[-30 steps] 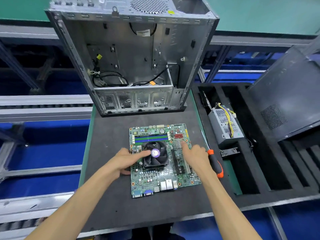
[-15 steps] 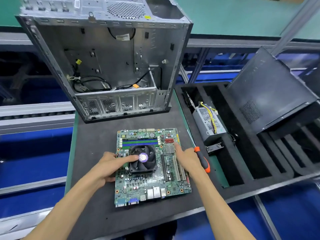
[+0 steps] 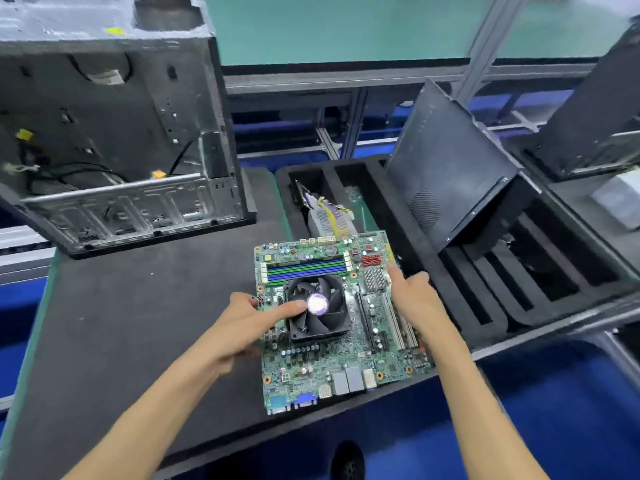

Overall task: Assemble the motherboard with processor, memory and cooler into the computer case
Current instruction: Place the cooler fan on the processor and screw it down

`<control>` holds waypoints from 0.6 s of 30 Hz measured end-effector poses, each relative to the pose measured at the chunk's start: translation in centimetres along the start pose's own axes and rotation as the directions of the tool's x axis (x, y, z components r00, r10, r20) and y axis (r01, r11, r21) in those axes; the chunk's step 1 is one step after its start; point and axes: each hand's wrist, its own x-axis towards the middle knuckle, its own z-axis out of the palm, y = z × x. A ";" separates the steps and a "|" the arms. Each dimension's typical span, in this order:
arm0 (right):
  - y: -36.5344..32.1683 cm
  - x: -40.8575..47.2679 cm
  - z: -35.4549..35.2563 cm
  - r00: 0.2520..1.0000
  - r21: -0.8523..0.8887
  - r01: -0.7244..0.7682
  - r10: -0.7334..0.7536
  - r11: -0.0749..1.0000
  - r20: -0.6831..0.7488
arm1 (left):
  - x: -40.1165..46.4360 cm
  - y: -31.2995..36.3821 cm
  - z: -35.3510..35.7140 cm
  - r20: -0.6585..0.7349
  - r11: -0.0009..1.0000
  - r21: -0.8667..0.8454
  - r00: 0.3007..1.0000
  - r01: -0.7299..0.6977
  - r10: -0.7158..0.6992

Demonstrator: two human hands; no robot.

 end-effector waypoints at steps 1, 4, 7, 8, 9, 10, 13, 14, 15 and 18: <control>1.4 0.7 -1.5 1.000 0.002 -0.013 0.013 1.000 -0.008 | 0.0 0.5 2.1 0.012 1.000 0.006 1.000 0.001 -0.001; 5.6 3.0 -5.5 0.999 0.001 -0.044 0.044 0.999 -0.028 | 0.3 2.0 8.2 0.048 1.000 0.020 0.999 0.010 -0.011; 8.9 5.4 -8.5 0.997 0.010 -0.068 0.069 0.998 -0.032 | 0.9 3.3 13.4 0.077 0.999 0.044 0.996 0.030 -0.033; 9.8 6.1 -9.3 0.996 0.010 -0.082 0.082 0.997 -0.034 | 1.1 3.7 15.0 0.079 0.998 0.047 0.996 0.039 -0.042; 10.6 6.8 -10.0 0.995 0.010 -0.096 0.096 0.995 -0.034 | 1.4 4.2 16.5 0.079 0.998 0.048 0.995 0.050 -0.054; 11.3 7.5 -10.5 0.993 0.011 -0.112 0.112 0.994 -0.032 | 1.8 4.5 17.7 0.079 0.997 0.050 0.995 0.060 -0.064; 12.8 9.3 -11.3 0.989 0.005 -0.149 0.149 0.989 -0.018 | 3.6 5.2 20.5 0.080 0.993 0.079 0.993 0.083 -0.089; 13.1 9.8 -11.4 0.987 0.000 -0.159 0.159 0.987 -0.013 | 4.2 5.3 21.1 0.081 0.991 0.094 0.992 0.093 -0.101; 13.3 10.2 -11.3 0.986 -0.005 -0.166 0.166 0.986 -0.008 | 4.8 5.4 21.7 0.083 0.989 0.100 0.990 0.106 -0.115; 13.7 11.7 -11.0 0.982 -0.060 -0.188 0.188 0.980 -0.005 | 6.0 5.8 22.7 0.082 0.988 0.076 0.986 0.136 -0.142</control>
